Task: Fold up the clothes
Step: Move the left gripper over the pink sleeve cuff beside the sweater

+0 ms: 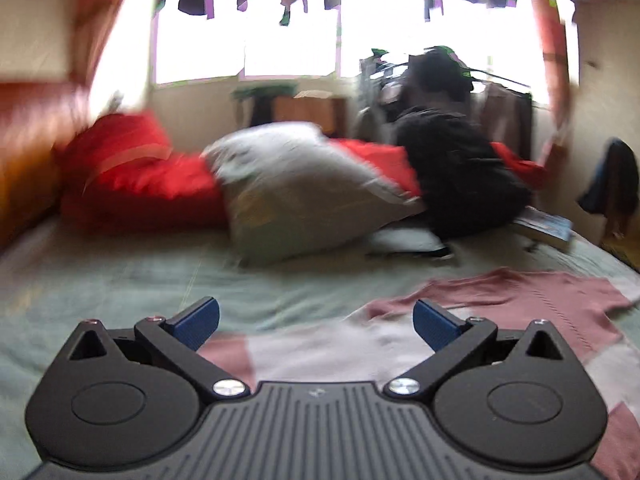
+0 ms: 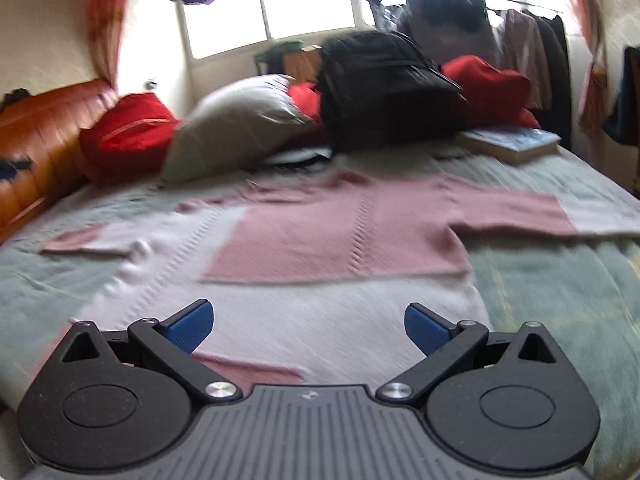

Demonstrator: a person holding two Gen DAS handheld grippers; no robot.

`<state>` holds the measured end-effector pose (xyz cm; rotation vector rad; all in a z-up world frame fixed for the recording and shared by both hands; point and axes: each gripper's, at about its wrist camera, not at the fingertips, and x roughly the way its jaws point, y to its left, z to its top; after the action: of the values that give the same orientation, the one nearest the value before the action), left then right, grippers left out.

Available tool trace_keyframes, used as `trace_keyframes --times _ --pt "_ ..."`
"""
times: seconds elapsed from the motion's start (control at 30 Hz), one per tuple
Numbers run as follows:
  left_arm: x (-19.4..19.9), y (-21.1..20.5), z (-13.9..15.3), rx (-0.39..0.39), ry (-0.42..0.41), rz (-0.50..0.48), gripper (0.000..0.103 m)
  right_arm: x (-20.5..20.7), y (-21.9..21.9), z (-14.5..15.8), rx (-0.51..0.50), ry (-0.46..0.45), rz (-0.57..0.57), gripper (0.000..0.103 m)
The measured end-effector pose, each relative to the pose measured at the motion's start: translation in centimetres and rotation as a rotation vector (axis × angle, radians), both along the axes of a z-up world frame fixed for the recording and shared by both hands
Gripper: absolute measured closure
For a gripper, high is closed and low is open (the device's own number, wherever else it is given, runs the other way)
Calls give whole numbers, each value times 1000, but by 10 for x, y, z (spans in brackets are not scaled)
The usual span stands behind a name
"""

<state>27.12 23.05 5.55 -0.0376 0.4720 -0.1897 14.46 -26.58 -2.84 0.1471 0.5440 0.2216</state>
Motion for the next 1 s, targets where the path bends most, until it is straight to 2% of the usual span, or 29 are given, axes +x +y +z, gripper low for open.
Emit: trace_keyframes --times 0.03,0.23,0.4,0.5,0.63,0.8,1.0 --pt "7 10 -12 -25 28 18 1 0 4 3 14 -6 14 0" --pt "34 47 -77 -63 168 115 1 8 26 20 110 -26 84 0" --pt "42 70 -107 -129 206 133 1 20 42 17 106 -8 99 0" --pt "52 73 -118 -140 237 132 1 26 52 14 83 13 116 0" --pt "63 78 -129 -162 249 131 1 34 67 12 20 48 122 0" --pt "76 85 -138 -205 227 139 1 41 81 16 47 71 184 0" --pt "84 104 -147 -353 193 162 1 47 104 27 54 47 261 0"
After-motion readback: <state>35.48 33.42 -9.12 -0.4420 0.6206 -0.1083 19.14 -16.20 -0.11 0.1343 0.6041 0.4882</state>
